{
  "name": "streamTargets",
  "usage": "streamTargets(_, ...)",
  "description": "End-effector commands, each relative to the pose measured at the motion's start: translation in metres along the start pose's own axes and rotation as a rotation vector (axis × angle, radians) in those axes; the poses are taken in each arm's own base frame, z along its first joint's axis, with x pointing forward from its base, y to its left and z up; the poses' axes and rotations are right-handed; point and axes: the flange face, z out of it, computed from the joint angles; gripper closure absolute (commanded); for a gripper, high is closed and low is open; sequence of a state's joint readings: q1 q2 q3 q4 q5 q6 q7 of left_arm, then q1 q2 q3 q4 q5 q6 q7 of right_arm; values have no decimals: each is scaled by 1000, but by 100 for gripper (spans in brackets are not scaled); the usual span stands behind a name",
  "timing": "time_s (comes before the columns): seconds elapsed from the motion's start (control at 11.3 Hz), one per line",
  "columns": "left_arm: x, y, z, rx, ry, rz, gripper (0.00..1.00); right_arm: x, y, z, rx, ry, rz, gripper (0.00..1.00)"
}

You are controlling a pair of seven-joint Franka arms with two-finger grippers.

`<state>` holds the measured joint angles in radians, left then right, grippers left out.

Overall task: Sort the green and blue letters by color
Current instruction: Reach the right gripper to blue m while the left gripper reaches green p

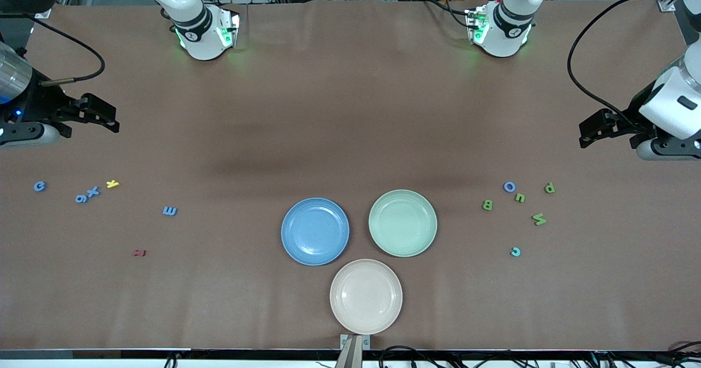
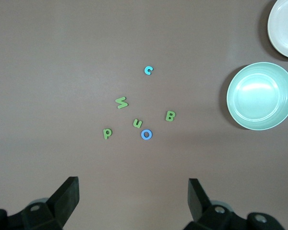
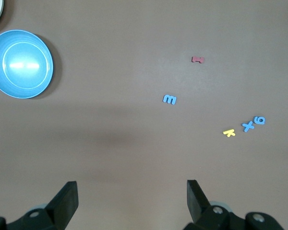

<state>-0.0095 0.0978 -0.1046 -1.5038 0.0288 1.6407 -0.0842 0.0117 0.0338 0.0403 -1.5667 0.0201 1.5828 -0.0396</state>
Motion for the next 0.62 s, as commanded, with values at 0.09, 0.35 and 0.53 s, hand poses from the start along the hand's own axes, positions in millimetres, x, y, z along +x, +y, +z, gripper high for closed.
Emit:
streamTargets(0.09, -3, -3, 0, -20, -4, 13, 0, 1, 0, 1, -17, -4, 16, 0)
streamTargets(0.35, 3, -12, 17, -15, -34, 2, 0, 13, 4, 22, -15, -15, 21, 0)
streamTargets(0.53, 21, -12, 51, -17, -53, 2, 0, 47, 29, 81, -12, -46, 54, 0)
